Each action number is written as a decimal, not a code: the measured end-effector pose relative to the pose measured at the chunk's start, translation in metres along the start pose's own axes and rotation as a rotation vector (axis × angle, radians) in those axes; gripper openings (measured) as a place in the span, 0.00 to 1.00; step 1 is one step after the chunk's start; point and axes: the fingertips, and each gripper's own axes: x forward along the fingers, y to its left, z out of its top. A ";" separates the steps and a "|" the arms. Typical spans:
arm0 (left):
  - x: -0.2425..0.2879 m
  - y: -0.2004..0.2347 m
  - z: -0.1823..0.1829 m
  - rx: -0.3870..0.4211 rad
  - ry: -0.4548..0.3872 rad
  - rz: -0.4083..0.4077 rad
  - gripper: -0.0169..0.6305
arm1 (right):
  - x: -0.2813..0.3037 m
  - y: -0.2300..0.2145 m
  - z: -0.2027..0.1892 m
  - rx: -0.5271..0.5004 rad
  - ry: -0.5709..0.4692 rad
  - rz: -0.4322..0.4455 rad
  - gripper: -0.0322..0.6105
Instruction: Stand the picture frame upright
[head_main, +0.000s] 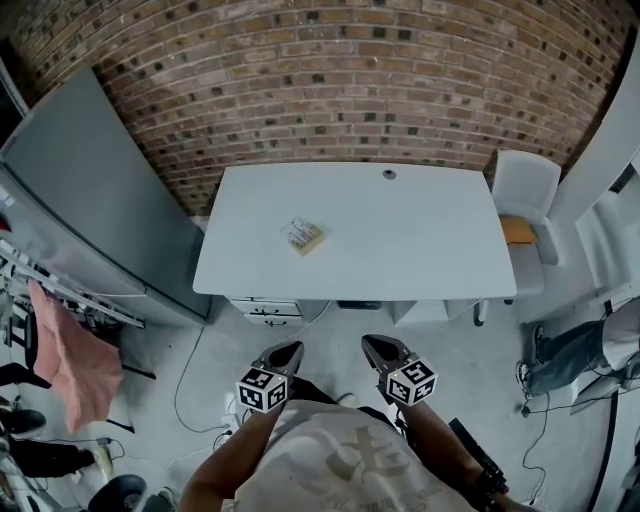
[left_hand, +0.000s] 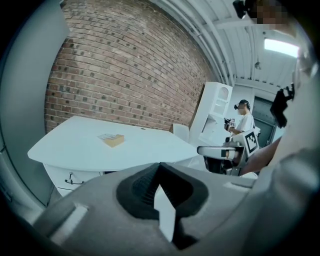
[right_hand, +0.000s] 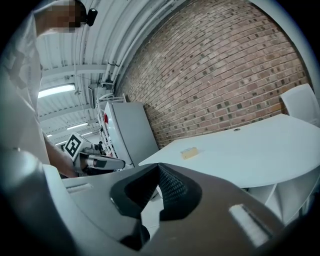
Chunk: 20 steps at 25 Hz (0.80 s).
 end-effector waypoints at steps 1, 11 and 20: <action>0.000 -0.002 0.001 0.005 -0.001 -0.001 0.03 | 0.000 0.000 0.000 0.001 -0.002 0.003 0.06; 0.002 0.013 -0.002 -0.018 0.031 0.007 0.03 | 0.017 -0.009 -0.007 0.042 0.011 -0.020 0.06; 0.047 0.049 0.014 -0.028 0.043 -0.061 0.03 | 0.040 -0.039 0.011 0.032 0.018 -0.104 0.06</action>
